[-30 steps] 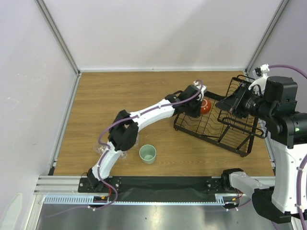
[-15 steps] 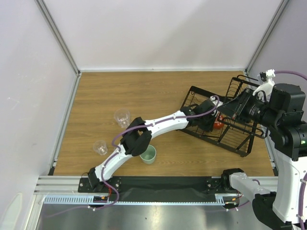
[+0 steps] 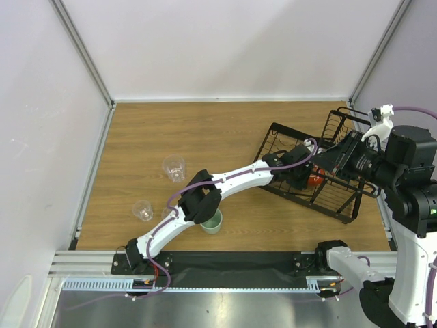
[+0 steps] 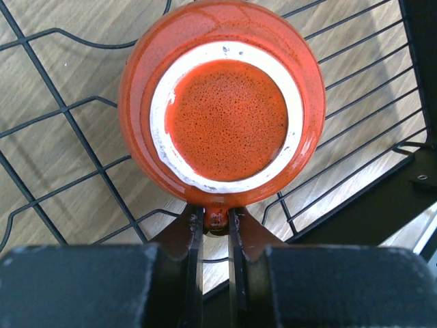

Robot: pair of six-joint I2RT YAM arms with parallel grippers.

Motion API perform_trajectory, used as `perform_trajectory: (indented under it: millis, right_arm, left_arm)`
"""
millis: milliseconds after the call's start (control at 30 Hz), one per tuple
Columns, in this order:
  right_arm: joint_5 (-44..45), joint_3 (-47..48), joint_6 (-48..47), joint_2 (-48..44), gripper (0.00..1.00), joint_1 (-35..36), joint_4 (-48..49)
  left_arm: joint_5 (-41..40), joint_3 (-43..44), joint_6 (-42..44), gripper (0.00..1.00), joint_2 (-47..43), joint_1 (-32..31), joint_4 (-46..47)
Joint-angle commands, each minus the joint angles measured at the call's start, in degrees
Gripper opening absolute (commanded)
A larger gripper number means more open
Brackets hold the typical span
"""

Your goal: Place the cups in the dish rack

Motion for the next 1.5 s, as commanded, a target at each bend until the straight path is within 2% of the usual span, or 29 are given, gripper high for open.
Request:
perform_trajectory:
  millis: [0,133,300,533,700,1000,1133,1200,1233,1467]
  right_arm:
    - [-0.5,0.2,-0.6,0.0,0.17,-0.3,0.2]
    - [-0.4,-0.5,-0.6,-0.2,0.17,-0.2,0.0]
    - [-0.4,-0.8,-0.5,-0.6,0.17,-0.2,0.1]
    - [-0.1,-0.7,-0.8,-0.4,0.17,-0.2,0.3]
    - [-0.2,-0.2,-1.3,-0.2,0.17,-0.3,0.4]
    - [0.5,2.0,-2.1,0.7,0.18,-0.2,-0.9]
    - [-0.1,1.6,-2.2,1.1,0.19,-0.3,-1.1]
    - [-0.3,1.1,-2.2,1.1,0.19,-0.2,-1.2]
    - [-0.3,1.0,-2.3,1.2,0.19,-0.2,-1.2]
    - [-0.2,0.6,-2.8,1.2,0.19,-0.2,-1.0]
  left_arm:
    - [0.7,4.0,0.3,0.09,-0.2,-0.5,1.9]
    - [1.3,4.3,0.0,0.21,0.4,-0.6,2.1]
    - [2.3,4.7,0.2,0.29,1.4,-1.1,1.4]
    - [2.6,4.4,1.6,0.48,0.5,-1.1,0.9]
    - [2.8,0.5,2.8,0.54,-1.7,-0.5,2.6]
    - [2.7,4.0,2.5,0.41,1.4,-0.2,1.9]
    - [2.6,4.2,3.1,0.28,1.5,-0.4,2.4]
    - [2.8,4.4,3.3,0.24,1.5,-0.5,3.0]
    - [2.9,4.5,3.5,0.19,1.6,-0.6,3.2]
    - [2.8,4.5,3.6,0.02,1.6,-1.9,3.3]
